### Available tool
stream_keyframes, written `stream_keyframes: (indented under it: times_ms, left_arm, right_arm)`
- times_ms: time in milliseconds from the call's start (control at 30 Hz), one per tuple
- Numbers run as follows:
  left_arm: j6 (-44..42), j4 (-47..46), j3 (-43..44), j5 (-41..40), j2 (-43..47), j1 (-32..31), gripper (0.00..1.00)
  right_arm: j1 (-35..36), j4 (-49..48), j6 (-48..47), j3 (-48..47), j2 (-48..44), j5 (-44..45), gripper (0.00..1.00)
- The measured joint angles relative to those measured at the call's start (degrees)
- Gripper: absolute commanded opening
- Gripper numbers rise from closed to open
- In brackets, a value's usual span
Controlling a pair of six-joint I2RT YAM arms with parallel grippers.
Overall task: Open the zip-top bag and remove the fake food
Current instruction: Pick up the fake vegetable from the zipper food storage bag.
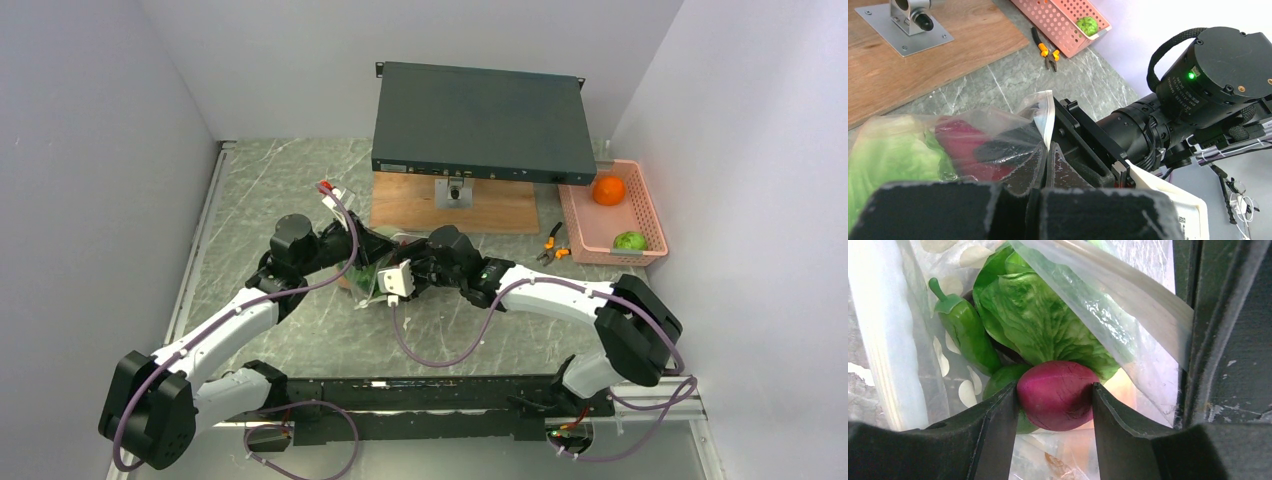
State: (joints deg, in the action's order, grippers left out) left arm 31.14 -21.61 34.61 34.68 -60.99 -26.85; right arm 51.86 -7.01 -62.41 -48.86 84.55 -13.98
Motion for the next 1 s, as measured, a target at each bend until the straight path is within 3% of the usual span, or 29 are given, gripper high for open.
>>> stream_keyframes:
  times_ms: [333,1000]
  left_arm:
    - [0.00,-0.04,0.00,-0.11,-0.04,0.00,0.00]
    - [-0.02,1.09,0.00,-5.29,0.28,-0.13,0.00]
  right_arm:
    - [-0.09,0.28,2.60,-0.59,0.13,-2.47,0.15]
    - [-2.47,3.69,20.70,-3.91,-4.92,-15.52,0.01]
